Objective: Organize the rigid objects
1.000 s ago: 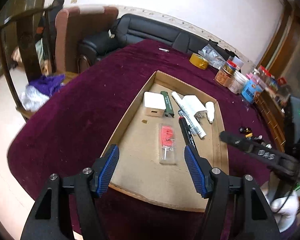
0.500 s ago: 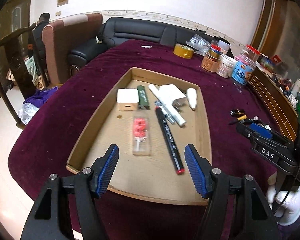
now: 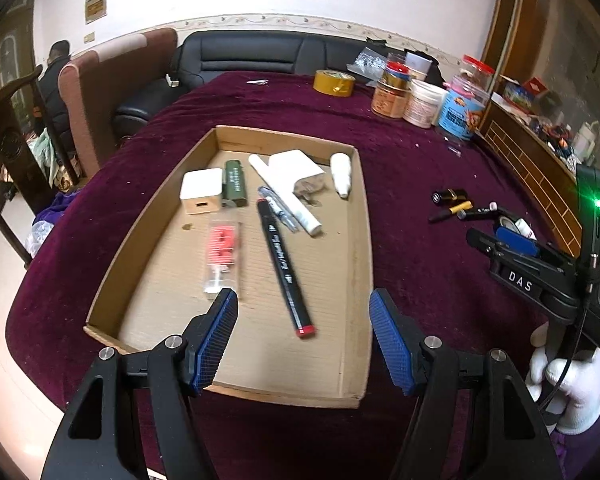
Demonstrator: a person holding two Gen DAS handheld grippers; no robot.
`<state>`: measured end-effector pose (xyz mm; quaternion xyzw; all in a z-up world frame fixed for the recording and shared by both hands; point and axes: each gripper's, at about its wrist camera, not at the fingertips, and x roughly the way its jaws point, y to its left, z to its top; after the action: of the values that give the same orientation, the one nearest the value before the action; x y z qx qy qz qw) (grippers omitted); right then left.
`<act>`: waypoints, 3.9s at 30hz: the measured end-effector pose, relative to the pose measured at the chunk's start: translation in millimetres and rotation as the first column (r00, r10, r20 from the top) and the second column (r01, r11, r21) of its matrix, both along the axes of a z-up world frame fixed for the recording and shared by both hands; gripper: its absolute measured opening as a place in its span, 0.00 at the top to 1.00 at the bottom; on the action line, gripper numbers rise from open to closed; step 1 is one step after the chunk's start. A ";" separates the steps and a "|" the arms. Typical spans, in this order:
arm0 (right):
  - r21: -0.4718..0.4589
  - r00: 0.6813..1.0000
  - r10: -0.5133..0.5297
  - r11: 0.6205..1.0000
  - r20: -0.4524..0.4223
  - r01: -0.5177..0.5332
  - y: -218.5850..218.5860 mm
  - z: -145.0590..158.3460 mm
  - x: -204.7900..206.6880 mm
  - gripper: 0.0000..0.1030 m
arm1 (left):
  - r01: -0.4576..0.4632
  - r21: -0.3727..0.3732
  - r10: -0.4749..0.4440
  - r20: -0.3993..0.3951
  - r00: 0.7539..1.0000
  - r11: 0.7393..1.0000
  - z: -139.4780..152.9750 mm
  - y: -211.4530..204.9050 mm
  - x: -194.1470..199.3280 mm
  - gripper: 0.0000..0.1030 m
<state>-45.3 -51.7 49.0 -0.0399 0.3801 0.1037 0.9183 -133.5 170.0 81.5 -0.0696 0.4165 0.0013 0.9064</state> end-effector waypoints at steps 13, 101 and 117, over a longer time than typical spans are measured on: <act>0.034 0.998 -0.062 0.997 -0.023 0.063 -43.9 -6.3 19.7 0.51 | 0.062 0.005 -0.061 -0.043 0.997 0.998 -5.7 -31.5 12.6 0.39; 0.385 0.910 -0.394 0.826 -0.129 0.412 -218.8 -30.1 69.1 0.49 | 0.407 0.130 -0.399 -0.083 0.913 0.904 -64.3 -178.1 129.0 0.63; 0.307 0.915 -0.403 0.868 -0.025 0.390 -203.1 -22.8 65.4 0.49 | 0.302 -0.136 -0.295 0.073 0.953 0.943 -6.2 -108.3 54.2 0.86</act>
<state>20.1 -254.8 26.2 0.1795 0.3413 -0.0301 0.9222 -79.3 61.7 75.3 -0.0716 0.3977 -0.1682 0.8991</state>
